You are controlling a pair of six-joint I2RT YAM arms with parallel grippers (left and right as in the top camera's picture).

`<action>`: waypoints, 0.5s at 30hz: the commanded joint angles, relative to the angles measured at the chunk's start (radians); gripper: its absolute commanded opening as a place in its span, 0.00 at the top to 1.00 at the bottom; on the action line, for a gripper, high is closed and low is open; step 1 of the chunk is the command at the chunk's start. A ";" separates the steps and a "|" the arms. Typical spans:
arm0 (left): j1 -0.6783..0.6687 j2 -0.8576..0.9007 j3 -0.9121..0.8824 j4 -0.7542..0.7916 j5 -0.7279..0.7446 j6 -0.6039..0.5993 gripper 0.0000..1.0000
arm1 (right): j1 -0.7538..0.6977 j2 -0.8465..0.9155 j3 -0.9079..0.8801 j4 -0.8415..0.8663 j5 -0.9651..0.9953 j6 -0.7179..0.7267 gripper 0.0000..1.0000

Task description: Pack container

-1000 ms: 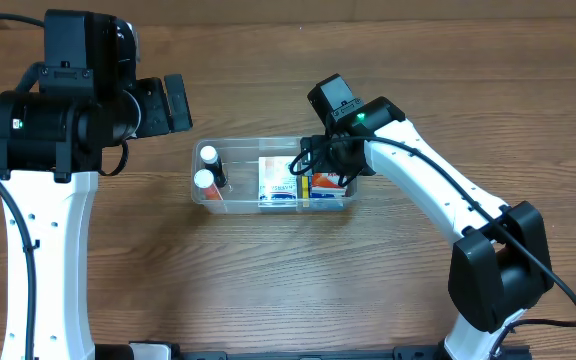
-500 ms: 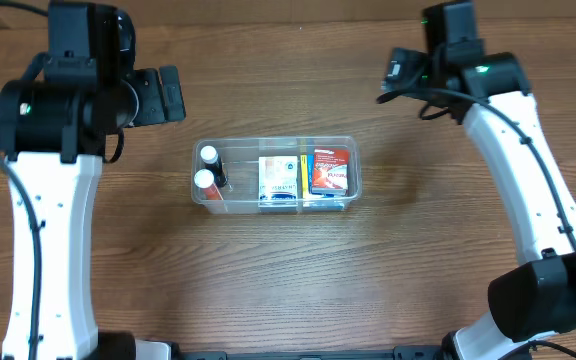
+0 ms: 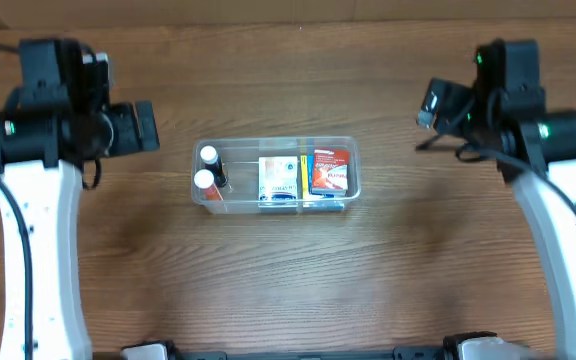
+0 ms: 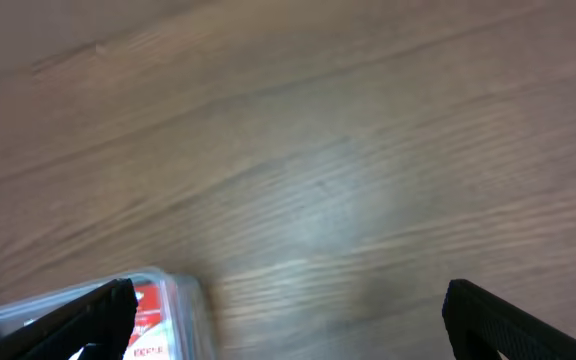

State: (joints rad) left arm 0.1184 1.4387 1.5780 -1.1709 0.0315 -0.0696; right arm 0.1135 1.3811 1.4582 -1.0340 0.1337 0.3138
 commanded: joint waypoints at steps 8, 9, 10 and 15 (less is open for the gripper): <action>0.010 -0.637 -0.543 0.201 0.066 0.018 0.00 | 0.004 -0.508 -0.487 0.044 -0.023 0.048 0.00; 0.010 -0.681 -0.555 0.200 0.023 0.010 0.00 | 0.004 -0.539 -0.499 0.033 -0.023 0.049 0.00; 0.010 -0.713 -0.562 0.197 -0.013 0.010 0.00 | 0.004 -0.559 -0.500 0.030 -0.023 0.049 0.00; 0.010 -0.752 -0.562 0.183 -0.035 0.010 0.00 | 0.004 -0.580 -0.500 0.030 -0.020 0.049 0.00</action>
State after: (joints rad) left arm 0.1253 0.6827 1.0271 -0.9798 0.0330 -0.0498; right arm 0.1139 0.8001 0.9634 -1.0119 0.1116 0.3588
